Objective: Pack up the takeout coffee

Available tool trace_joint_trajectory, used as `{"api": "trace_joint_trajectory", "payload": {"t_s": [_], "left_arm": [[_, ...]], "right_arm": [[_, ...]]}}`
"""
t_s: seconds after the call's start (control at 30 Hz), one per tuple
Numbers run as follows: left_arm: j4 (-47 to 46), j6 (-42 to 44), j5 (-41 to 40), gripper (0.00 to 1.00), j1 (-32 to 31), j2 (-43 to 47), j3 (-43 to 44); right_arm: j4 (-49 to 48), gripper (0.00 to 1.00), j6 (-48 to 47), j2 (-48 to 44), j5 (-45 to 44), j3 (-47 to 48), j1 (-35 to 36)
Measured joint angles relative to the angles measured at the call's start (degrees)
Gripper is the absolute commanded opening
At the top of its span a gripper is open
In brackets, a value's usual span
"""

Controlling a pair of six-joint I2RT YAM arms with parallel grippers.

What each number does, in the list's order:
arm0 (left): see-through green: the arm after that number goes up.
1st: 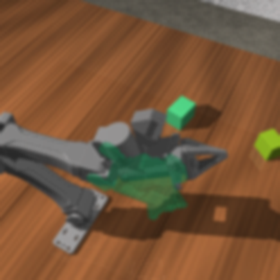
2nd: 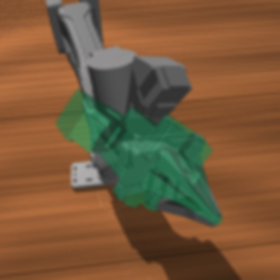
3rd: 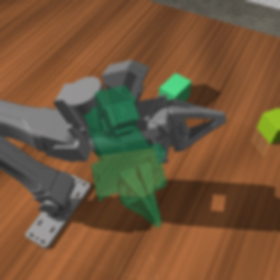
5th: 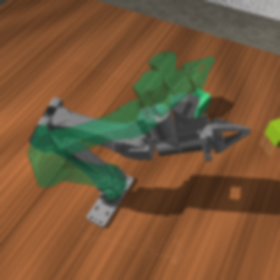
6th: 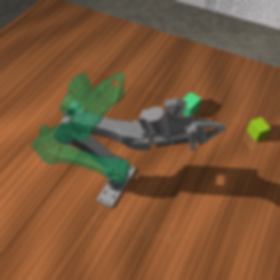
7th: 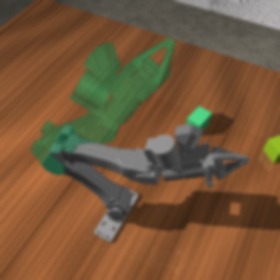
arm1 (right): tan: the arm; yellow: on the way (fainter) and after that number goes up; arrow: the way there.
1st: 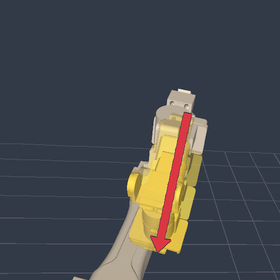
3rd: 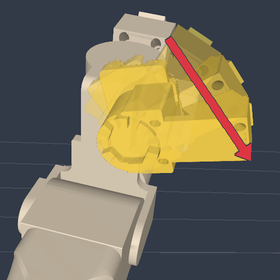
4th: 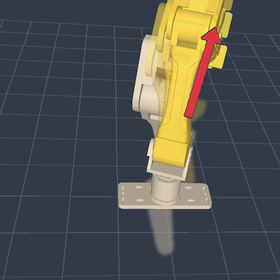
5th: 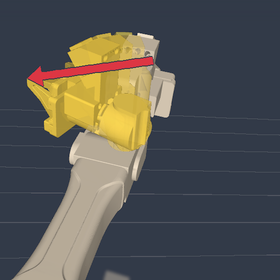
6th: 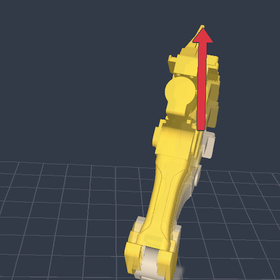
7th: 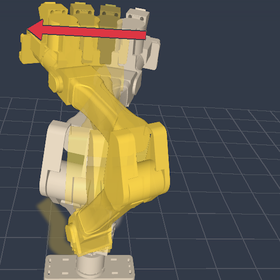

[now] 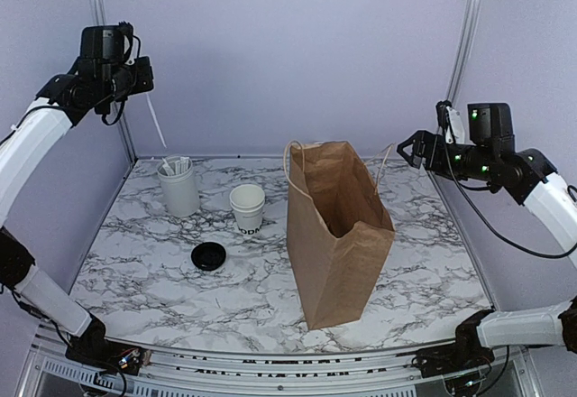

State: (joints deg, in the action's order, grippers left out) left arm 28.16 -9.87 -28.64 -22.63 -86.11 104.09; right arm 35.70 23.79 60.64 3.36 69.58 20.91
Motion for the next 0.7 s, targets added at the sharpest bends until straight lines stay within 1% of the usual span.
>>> {"api": "trace_joint_trajectory", "payload": {"t_s": [0.13, 0.27, 0.37, 0.53, 0.7], "left_arm": [[-1.7, -0.9, 3.5, 0.04, -0.8, 3.5, 0.0], [-4.4, -3.5, 10.0, 0.04, -1.9, 6.6, 0.0], [-6.7, -5.9, 14.9, 0.04, -3.9, 7.9, 0.0], [-10.5, -8.8, 21.5, 0.05, -10.5, 8.0, 0.0], [-12.7, -9.2, 25.2, 0.05, -17.5, 6.9, 0.7]], "right_arm": [[0.0, 0.92, 0.0, 0.0, 0.0, 0.0, 0.0], [0.0, 0.92, 0.0, 0.0, 0.0, 0.0, 0.0], [0.0, 0.91, 0.0, 0.0, 0.0, 0.0, 0.0], [0.0, 0.92, 0.0, 0.0, 0.0, 0.0, 0.0], [0.0, 0.92, 0.0, 0.0, 0.0, 0.0, 0.0]]}}
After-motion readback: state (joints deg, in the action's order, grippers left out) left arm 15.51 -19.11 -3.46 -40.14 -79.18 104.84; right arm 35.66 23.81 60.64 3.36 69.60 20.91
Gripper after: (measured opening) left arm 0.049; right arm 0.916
